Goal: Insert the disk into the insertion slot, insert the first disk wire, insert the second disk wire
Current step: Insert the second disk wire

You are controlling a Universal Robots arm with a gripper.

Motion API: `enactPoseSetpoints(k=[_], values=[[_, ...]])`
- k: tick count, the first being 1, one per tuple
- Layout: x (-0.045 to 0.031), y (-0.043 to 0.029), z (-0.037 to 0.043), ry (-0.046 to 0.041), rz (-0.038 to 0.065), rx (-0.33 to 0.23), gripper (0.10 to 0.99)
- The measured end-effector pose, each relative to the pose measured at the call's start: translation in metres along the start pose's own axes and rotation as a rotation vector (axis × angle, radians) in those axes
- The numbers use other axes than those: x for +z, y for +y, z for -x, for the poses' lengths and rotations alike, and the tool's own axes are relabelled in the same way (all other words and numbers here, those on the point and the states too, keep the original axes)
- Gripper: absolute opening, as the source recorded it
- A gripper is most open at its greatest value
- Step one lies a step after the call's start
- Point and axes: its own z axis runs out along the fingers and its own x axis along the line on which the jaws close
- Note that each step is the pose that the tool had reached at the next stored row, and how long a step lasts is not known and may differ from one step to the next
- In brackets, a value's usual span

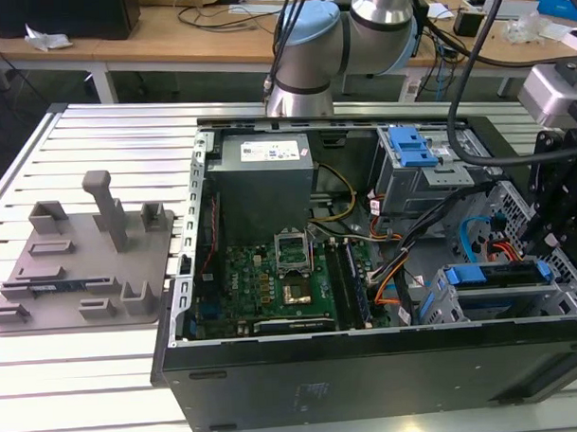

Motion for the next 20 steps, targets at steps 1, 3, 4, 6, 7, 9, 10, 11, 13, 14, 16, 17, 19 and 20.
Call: enactPoseSetpoints(k=[1, 3, 4, 6, 7, 9, 10, 11, 13, 14, 16, 17, 19, 20], values=[[0.0, 0.0, 0.0, -0.0001, 0.0, 0.0, 0.243], [0.0, 0.0, 0.0, 0.0, 0.0, 0.0, 0.243], [0.0, 0.0, 0.0001, 0.0, 0.0, 0.0, 0.243], [0.0, 0.0, 0.0001, 0.0, 0.0, 0.0, 0.243], [0.0, 0.0, 0.0001, 0.0, 0.0, 0.0, 0.243], [0.0001, 0.0, 0.0005, 0.0012, 0.0, 0.0, 0.243], [-0.0015, 0.0004, 0.006, 0.0184, 0.001, 0.0, 0.243], [-0.0033, 0.0008, 0.0106, 0.0318, 0.001, 0.0, 0.243], [-0.013, 0.002, 0.0263, 0.0831, 0.0, 0.0, 0.243], [-0.0193, 0.0029, 0.0376, 0.1196, -0.002, 0.0, 0.243], [-0.022, 0.0036, 0.0464, 0.1457, -0.004, 0.0, 0.243], [-0.0222, 0.0039, 0.0507, 0.163, -0.005, 0.001, 0.243], [-0.022, 0.0044, 0.0561, 0.2081, -0.007, 0.001, 0.243], [-0.0219, 0.0045, 0.0578, 0.2254, -0.008, 0.001, 0.243]])
